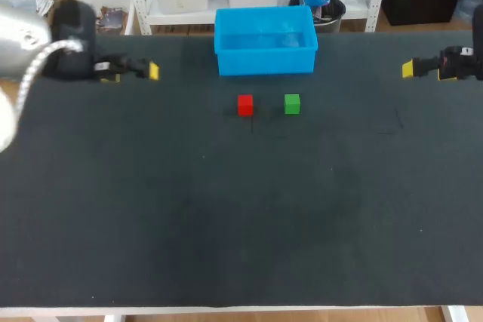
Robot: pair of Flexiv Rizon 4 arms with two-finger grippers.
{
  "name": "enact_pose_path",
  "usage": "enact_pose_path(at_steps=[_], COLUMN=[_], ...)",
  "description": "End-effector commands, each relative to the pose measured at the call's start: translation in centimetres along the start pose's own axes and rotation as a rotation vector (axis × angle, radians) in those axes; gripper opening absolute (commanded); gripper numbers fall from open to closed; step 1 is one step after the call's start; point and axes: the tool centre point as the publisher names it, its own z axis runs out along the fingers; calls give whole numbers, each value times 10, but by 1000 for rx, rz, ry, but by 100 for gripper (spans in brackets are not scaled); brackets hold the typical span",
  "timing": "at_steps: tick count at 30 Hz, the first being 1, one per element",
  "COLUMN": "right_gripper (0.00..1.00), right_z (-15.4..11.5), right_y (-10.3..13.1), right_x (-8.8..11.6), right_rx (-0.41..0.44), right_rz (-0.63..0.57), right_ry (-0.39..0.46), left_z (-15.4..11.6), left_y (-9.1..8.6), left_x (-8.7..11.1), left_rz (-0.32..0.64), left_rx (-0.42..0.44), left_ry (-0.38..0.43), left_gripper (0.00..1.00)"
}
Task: Use the left arm to pick the red cube and place it into the blue plastic box first, then use the right arm to grasp the green cube and put it into the same blue plastic box after the first action is fully finished.
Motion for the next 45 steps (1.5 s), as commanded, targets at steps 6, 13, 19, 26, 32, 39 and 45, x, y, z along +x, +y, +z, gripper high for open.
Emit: enact_pose_path(at_steps=[6,13,19,26,32,39,45], right_gripper=[100,100,100,100,100,100,100], right_z=[0,0,0,0,0,0,0], right_y=[0,0,0,0,0,0,0], right_x=[0,0,0,0,0,0,0], right_rx=[0,0,0,0,0,0,0], right_rz=[-1,-1,-1,-1,-1,-1,-1], right_ry=[0,0,0,0,0,0,0], left_z=[43,43,43,43,61,101,128], left_y=[-33,-33,-33,-33,-47,-76,-92], left_x=[-20,-20,-20,-20,-34,-58,-61], left_rz=[-3,-3,-3,-3,49,31,2], left_rx=[-164,-164,-164,-164,-199,-212,-259], left_ry=[93,93,93,93,152,269,361], left_gripper=[100,100,100,100,100,100,100])
